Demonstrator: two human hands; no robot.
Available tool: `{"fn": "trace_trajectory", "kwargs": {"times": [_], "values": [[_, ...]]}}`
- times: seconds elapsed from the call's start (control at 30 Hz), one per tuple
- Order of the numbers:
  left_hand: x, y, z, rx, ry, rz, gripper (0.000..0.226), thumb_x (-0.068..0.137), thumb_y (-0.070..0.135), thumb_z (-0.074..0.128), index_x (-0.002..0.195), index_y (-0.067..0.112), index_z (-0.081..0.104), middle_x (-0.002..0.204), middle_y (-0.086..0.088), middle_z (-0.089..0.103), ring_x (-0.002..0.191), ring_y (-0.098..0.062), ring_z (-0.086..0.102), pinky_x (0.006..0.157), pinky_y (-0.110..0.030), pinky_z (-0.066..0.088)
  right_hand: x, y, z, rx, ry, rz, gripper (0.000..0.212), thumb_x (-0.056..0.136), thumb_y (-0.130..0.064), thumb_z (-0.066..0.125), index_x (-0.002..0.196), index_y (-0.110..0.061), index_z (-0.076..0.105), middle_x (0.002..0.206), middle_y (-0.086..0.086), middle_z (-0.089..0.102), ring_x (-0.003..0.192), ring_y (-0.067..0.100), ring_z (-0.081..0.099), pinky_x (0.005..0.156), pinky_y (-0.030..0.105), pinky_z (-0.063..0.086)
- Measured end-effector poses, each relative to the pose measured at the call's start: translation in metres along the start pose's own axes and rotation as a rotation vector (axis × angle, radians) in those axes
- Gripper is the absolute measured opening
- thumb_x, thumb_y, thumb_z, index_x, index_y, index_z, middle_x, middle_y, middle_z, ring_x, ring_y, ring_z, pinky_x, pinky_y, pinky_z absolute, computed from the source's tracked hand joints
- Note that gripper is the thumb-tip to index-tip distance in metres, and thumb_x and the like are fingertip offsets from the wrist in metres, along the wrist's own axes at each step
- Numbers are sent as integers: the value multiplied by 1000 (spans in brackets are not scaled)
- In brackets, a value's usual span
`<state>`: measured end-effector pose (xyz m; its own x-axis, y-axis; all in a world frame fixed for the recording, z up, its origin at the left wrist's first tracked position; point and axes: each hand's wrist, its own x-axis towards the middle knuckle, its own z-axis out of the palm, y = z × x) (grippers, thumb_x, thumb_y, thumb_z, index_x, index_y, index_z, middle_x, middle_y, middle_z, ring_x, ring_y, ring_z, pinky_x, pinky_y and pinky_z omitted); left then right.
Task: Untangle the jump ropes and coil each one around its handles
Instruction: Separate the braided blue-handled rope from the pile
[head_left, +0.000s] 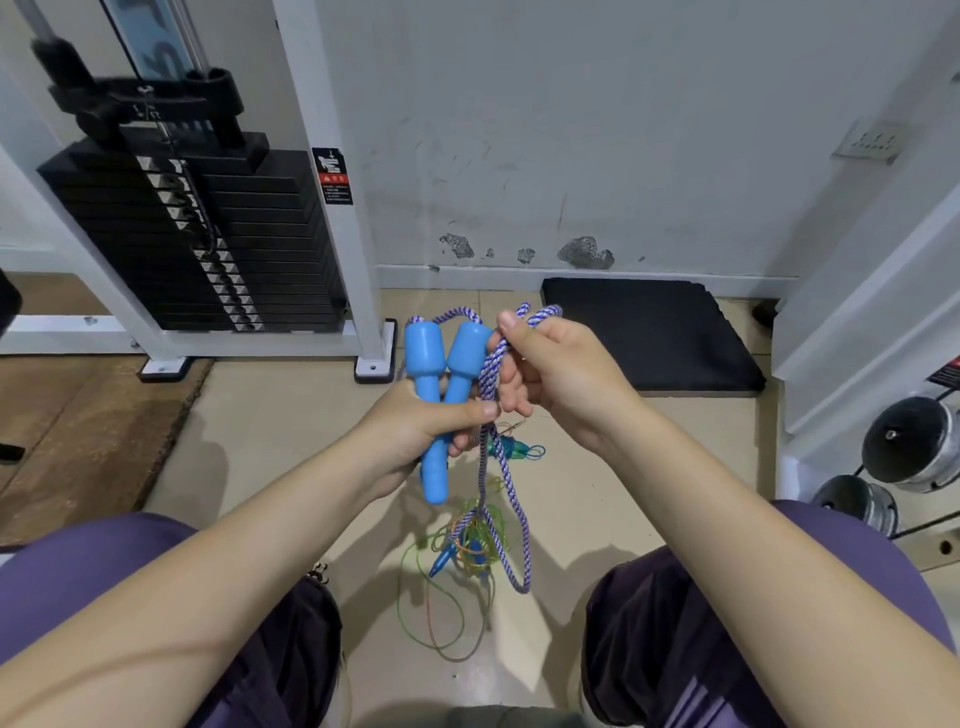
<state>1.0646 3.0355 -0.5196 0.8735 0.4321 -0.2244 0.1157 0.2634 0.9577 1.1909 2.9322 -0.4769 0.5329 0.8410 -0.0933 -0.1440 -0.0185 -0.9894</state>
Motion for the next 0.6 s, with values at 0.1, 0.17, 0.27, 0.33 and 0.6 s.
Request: {"fn": "trace_trajectory", "kwargs": {"times": [0.1, 0.17, 0.27, 0.33, 0.6], "values": [[0, -2, -1, 36, 16, -80, 19, 79, 8, 78, 93, 5, 66, 74, -7, 55, 49, -12, 47, 45, -21, 40, 2, -2, -5, 73, -15, -12, 28, 102, -24, 48, 87, -4, 58, 56, 5, 55, 44, 16, 56, 40, 22, 40], [-1, 0, 0, 15, 4, -55, 8, 84, 7, 72, 87, 9, 65, 69, -2, 56, 53, -13, 51, 45, -22, 39, 2, -4, -6, 120, -27, -9, 28, 103, -23, 46, 88, -3, 58, 57, 4, 55, 47, 16, 59, 42, 21, 43], [-1, 2, 0, -20, -10, -7, 6, 87, 4, 69, 88, 9, 65, 72, -2, 60, 59, -14, 57, 46, -22, 42, 1, -5, -6, 162, -51, -10, 27, 103, -21, 44, 88, -2, 57, 59, 4, 56, 50, 17, 61, 46, 22, 46], [-1, 2, 0, -25, -20, -11, 12, 83, 4, 74, 91, 9, 67, 78, -6, 60, 60, -15, 57, 48, -22, 43, 1, -5, -6, 201, -59, -4, 26, 103, -20, 44, 89, -2, 56, 59, 4, 57, 50, 17, 62, 46, 21, 47], [3, 0, 1, -15, 75, -36, 9, 85, 7, 72, 89, 4, 65, 74, -8, 69, 53, -16, 53, 48, -21, 44, 3, -3, -3, 206, -34, 0, 20, 101, -15, 48, 85, -3, 53, 70, 8, 59, 63, 18, 64, 61, 26, 55]]}}
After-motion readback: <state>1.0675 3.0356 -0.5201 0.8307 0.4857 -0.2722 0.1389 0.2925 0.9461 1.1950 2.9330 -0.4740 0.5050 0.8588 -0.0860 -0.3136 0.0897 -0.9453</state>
